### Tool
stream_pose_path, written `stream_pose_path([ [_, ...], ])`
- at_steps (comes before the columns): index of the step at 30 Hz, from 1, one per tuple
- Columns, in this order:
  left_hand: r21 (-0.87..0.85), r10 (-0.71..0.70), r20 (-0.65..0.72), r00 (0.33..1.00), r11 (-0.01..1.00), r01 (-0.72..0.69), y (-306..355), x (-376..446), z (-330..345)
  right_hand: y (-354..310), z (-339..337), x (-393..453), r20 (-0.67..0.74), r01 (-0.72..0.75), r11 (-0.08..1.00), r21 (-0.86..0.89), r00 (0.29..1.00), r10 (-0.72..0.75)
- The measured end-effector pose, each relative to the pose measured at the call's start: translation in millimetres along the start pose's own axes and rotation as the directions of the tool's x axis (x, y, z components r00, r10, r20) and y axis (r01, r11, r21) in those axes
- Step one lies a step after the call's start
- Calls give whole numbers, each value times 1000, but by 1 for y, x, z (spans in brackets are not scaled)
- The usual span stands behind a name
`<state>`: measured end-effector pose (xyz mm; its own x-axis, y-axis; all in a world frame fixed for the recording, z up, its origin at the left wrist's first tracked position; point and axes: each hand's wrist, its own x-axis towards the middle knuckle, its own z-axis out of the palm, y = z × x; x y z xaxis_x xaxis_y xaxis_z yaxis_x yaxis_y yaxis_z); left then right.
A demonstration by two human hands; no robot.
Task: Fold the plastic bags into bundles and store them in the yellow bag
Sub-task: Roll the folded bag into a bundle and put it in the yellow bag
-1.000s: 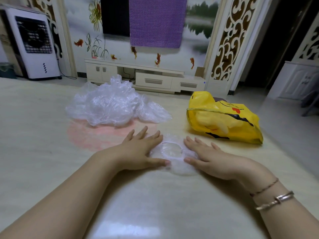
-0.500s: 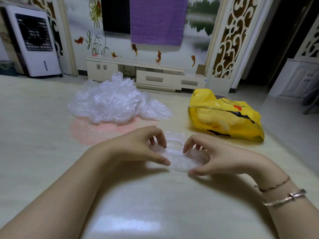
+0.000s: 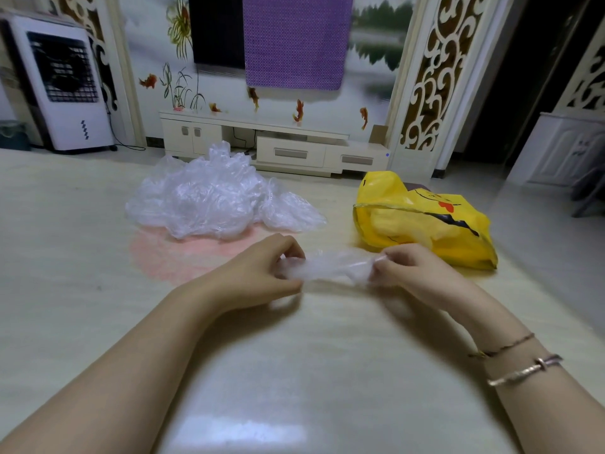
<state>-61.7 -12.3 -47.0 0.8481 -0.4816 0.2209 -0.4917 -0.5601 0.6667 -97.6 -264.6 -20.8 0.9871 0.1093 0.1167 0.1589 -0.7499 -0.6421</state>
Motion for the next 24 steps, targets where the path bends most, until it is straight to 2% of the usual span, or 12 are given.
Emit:
stream_pose_path([
  [3, -13, 9, -11, 1000, 1000, -9, 1, 0, 3, 1, -5, 1, 13, -99, 988, 120, 995, 98],
  [7, 23, -40, -141, 989, 999, 44, 1, 8, 6, 3, -1, 4, -8, -176, 973, 149, 984, 179],
  [11, -17, -146, -215, 966, 989, 146, 3, 11, 12, 12, 13, 9, -136, -206, 974, -90, 972, 193],
  [14, 109, -152, -289, 945, 976, 191, 4, 13, 19, 13, 24, 11, -272, -216, 925, -312, 953, 131],
  [19, 322, -175, -332, 927, 902, 286, 10, 12, 26, 10, 32, 17, -313, -223, 803, -553, 949, 48],
  [24, 350, -177, -402, 899, 877, 329, 8, 11, 24, 12, 34, 17, -323, -255, 663, -704, 946, 22],
])
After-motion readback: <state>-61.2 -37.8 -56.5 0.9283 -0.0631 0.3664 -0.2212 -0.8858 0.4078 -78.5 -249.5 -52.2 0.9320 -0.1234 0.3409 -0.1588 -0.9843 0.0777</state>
